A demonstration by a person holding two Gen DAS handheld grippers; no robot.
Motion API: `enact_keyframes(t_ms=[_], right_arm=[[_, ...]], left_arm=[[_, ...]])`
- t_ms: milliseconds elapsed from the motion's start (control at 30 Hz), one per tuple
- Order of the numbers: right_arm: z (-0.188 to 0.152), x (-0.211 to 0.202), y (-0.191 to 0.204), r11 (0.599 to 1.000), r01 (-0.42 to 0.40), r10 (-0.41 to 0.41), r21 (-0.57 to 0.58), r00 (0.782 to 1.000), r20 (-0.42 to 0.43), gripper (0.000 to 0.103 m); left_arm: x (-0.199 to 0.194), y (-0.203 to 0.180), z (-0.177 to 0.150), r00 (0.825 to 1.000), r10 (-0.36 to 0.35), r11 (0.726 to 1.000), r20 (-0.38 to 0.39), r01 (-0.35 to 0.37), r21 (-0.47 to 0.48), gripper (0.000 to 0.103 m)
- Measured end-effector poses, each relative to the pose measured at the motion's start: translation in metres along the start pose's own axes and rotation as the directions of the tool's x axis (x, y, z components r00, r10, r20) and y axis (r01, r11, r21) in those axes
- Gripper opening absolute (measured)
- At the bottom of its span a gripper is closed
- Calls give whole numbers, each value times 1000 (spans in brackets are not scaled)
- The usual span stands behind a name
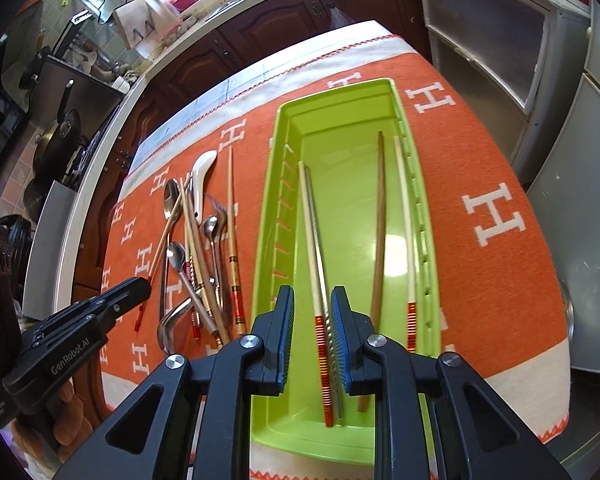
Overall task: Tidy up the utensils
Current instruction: 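Grasp a wooden chopstick with the left tool while the right tool grasps a steel spoon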
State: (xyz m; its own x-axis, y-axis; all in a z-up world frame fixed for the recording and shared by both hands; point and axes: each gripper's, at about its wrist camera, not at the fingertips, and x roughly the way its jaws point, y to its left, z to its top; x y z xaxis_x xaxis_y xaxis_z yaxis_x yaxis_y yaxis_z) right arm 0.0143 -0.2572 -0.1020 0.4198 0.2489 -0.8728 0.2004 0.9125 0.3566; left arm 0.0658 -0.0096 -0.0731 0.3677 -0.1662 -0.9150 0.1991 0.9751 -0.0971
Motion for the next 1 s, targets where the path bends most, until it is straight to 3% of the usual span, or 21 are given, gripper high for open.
enact_keyframes(t_ms=[533, 1000], right_arm=[[-1, 7, 71, 985, -9, 4, -170, 1000, -31, 24], [23, 62, 130, 961, -39, 7, -275, 993, -117, 24]], left_arm=[[-2, 72, -21, 998, 61, 989, -22, -63, -136, 4], [23, 107, -16, 995, 79, 984, -57, -87, -157, 4]])
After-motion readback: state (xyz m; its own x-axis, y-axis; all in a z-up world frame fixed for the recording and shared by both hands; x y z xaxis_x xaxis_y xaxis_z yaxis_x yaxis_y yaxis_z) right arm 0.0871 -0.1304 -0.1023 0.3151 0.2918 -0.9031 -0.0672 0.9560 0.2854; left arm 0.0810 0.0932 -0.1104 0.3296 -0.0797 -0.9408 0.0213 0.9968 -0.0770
